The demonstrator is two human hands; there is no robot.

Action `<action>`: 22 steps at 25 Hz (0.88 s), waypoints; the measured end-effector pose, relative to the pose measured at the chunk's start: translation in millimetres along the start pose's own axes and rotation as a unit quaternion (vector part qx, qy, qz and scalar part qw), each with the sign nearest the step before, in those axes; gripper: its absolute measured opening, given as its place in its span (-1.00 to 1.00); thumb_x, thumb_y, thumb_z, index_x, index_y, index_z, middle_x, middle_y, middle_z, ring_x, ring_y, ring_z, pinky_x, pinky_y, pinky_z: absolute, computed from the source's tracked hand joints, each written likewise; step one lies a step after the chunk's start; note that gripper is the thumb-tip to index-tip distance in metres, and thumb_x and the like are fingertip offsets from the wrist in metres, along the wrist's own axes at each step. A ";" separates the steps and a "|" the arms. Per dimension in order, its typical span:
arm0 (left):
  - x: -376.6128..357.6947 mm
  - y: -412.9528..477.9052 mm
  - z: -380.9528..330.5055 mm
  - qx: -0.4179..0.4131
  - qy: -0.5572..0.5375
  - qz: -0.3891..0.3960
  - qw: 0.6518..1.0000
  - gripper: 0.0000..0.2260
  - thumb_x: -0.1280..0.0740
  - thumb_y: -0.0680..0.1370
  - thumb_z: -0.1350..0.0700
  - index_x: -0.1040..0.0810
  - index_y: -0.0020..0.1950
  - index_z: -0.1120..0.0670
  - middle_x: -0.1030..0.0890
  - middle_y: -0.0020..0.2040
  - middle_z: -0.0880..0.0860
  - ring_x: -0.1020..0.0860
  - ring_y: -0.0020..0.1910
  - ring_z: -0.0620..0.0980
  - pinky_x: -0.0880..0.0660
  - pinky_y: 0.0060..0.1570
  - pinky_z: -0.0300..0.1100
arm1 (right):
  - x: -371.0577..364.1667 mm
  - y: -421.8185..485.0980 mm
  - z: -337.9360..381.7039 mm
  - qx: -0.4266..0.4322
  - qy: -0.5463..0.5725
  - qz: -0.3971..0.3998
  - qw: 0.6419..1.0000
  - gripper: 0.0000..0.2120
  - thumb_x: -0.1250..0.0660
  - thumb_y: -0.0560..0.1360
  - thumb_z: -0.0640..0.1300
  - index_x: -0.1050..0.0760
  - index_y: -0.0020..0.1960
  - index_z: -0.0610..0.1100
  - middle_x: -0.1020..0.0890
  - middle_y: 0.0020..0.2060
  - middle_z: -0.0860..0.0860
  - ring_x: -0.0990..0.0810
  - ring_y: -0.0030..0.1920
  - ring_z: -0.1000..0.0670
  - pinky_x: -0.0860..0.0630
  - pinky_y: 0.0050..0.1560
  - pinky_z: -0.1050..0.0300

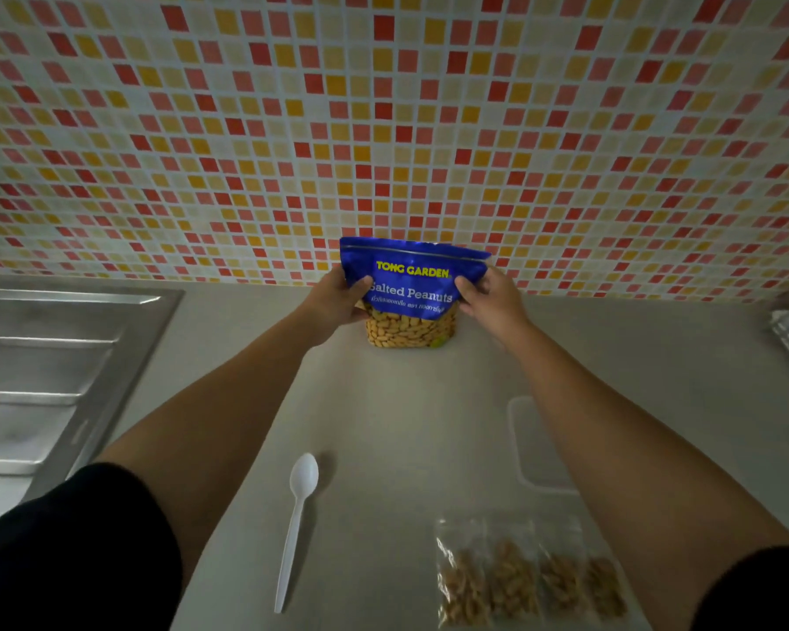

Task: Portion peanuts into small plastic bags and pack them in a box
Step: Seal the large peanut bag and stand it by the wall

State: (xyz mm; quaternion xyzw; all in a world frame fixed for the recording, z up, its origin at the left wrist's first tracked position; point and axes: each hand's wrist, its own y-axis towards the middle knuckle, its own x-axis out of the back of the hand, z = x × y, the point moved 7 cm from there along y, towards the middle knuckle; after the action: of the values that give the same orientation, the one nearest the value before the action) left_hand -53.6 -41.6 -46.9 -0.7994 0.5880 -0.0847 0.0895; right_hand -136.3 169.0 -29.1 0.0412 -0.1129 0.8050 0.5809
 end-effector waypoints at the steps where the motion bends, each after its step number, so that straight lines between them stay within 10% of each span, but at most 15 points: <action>1: 2.2 10.6 -2.6 0.001 0.005 -0.006 1.000 -0.66 -0.23 0.58 0.12 -0.31 0.34 0.14 -0.50 0.25 0.13 -0.49 0.25 0.11 -0.55 0.08 0.06 | -1.8 12.6 0.6 0.001 -0.003 -0.005 1.000 -0.74 -0.29 0.53 -0.19 -0.42 0.19 -0.23 -0.57 0.12 -0.16 -0.57 0.08 -0.07 -0.54 0.03 0.05; 11: 13.0 37.1 11.2 0.034 0.012 -0.034 0.999 -0.55 -0.32 0.53 0.04 -0.29 0.35 0.15 -0.49 0.28 0.12 -0.53 0.21 0.10 -0.55 0.11 0.08 | -4.7 42.0 -5.1 -0.001 -0.107 -0.012 0.994 -0.70 -0.34 0.49 -0.03 -0.48 0.13 -0.19 -0.62 0.03 -0.13 -0.61 0.04 -0.11 -0.54 0.12 -0.08; 17: 16.4 -20.1 21.0 0.099 0.034 -0.101 0.989 -0.43 -0.34 0.52 0.01 -0.23 0.43 0.21 -0.44 0.25 0.11 -0.57 0.12 0.12 -0.52 0.10 -0.13 | 12.9 -17.4 -7.2 -0.007 -0.208 -0.038 0.977 -0.88 -0.29 0.52 -0.05 -0.51 -0.05 -0.09 -0.52 -0.25 0.09 -0.49 -0.15 0.09 -0.30 -0.03 0.25; 22: -19.3 -114.9 44.9 0.061 0.147 -0.043 0.986 -0.79 -0.33 0.53 0.04 -0.60 -0.03 0.17 -0.56 -0.07 0.08 -0.59 -0.19 0.01 -0.52 0.18 -0.01 | 3.6 -115.3 -25.0 0.035 -0.278 0.048 0.959 -0.77 -0.35 0.49 -0.16 -0.56 0.10 -0.24 -0.66 0.02 -0.14 -0.62 0.05 -0.07 -0.41 0.03 0.28</action>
State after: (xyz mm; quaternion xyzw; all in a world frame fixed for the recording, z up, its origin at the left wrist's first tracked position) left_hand 57.8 12.4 -63.1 -0.7959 0.5534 -0.2410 0.0471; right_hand -27.0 212.6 -37.2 0.2777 -0.2436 0.7922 0.4859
